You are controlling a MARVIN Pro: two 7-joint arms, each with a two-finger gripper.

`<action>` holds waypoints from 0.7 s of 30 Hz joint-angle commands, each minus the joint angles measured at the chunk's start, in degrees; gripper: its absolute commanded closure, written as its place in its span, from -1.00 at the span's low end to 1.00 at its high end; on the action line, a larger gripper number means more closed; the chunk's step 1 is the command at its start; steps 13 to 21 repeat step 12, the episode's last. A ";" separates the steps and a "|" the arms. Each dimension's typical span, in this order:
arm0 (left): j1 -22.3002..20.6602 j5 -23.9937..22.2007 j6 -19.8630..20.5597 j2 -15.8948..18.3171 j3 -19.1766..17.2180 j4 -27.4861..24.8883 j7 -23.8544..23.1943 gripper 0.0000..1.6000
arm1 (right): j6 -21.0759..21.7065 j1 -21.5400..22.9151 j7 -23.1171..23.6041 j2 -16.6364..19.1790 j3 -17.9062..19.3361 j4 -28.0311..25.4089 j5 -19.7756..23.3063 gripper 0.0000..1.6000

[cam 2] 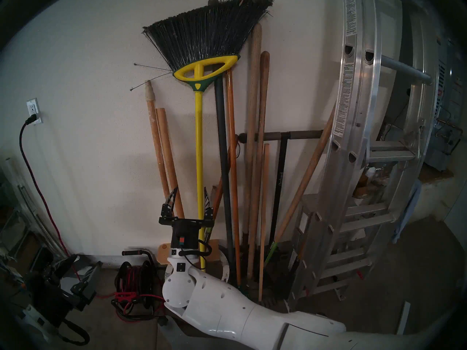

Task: Put wooden sticks into the pot

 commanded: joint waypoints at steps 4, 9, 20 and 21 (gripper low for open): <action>-0.08 -0.07 0.09 -0.23 0.10 -0.47 -0.02 -1.00 | 4.95 -1.44 -3.62 3.62 -0.33 -10.03 -5.37 -1.00; -0.16 -0.03 0.16 -0.33 0.07 -0.47 -0.10 -1.00 | 7.81 -2.00 -4.99 5.34 -0.33 -14.08 -7.68 -1.00; -0.20 -0.01 0.21 -0.41 0.06 -0.47 -0.16 -1.00 | 9.92 -2.41 -5.79 6.48 -0.44 -16.09 -9.08 -1.00; -0.20 -0.01 0.21 -0.41 0.06 -0.47 -0.16 -1.00 | 9.92 -2.41 -5.79 6.48 -0.44 -16.09 -9.08 -1.00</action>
